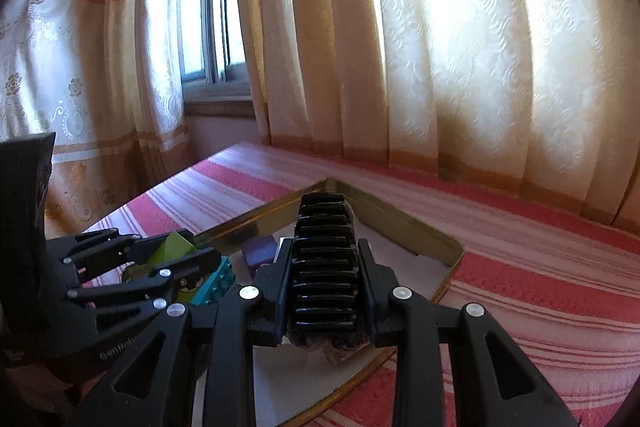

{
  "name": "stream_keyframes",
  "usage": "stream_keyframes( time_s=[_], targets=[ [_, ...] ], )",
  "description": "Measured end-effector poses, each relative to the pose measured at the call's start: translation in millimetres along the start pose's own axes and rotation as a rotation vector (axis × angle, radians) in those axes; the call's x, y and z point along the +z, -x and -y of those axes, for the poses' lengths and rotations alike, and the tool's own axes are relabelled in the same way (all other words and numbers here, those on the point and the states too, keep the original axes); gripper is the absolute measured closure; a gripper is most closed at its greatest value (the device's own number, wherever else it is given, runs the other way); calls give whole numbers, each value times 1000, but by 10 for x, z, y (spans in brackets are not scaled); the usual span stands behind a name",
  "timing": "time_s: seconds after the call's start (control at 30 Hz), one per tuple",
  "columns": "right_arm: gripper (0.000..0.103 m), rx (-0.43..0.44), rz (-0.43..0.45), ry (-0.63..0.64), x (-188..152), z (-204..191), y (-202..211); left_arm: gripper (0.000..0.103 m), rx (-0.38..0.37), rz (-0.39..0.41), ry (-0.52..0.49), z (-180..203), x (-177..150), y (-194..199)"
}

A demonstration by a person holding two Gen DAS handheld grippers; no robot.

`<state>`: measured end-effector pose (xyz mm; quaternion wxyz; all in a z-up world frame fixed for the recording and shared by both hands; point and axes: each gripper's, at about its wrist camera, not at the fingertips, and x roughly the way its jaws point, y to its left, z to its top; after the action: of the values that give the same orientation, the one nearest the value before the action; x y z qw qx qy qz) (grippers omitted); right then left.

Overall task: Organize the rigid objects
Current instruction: 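Lower the green cube and black clip over the tin tray with both grippers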

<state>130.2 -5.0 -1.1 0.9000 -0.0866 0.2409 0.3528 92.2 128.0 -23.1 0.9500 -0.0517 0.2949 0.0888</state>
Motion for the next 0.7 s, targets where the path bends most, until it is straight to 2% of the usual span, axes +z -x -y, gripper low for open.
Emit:
stream_keyframes(
  time_s=[0.17, 0.33, 0.5, 0.7],
  targets=[
    [72, 3, -91, 0, 34, 19, -208, 73, -22, -47, 5, -5, 17, -94],
    [72, -9, -141, 19, -11, -14, -329, 73, -21, -65, 4, 2, -9, -138],
    [72, -40, -168, 40, -42, -33, -404, 73, -15, -75, 6, -13, -1, -179],
    [71, -37, -170, 47, -47, -26, -411, 72, 2, -69, -2, 4, 1, -182]
  ],
)
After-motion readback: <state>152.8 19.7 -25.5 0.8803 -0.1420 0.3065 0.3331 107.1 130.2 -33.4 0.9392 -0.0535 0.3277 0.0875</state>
